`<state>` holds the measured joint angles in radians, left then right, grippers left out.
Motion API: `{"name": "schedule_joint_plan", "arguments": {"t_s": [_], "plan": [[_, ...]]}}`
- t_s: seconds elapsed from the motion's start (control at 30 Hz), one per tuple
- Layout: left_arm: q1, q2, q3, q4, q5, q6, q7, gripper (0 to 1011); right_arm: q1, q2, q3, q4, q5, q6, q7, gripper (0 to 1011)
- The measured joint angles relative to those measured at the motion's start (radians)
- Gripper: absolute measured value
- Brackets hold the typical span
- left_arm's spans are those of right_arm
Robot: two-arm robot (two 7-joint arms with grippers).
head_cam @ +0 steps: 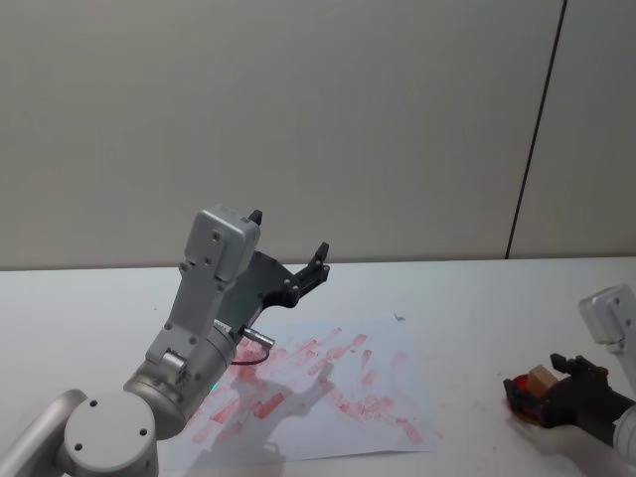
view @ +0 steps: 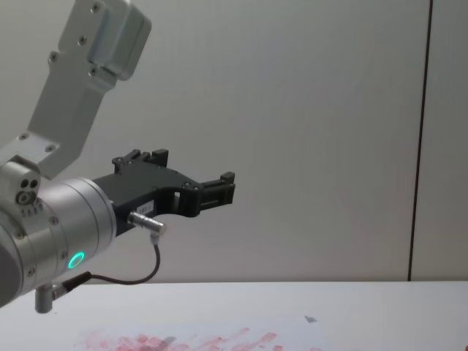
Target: Use the one hand to pick up the stamp and affix it onto the A4 paper.
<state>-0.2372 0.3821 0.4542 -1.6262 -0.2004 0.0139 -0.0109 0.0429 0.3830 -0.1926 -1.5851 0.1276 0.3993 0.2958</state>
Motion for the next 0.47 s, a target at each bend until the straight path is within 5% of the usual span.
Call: {"name": "schedule_joint_plan", "arguments": {"t_s": [0.27, 0.47], "plan": [[0.000, 0.000, 0.000, 0.000, 0.000, 0.000, 0.000, 1001, 0.000, 0.000, 0.000, 0.001, -0.001, 0.000, 0.001, 999], [0.000, 0.000, 0.000, 0.000, 0.000, 0.000, 0.000, 1001, 0.000, 0.000, 0.000, 0.001, -0.002, 0.000, 0.001, 1001]]}}
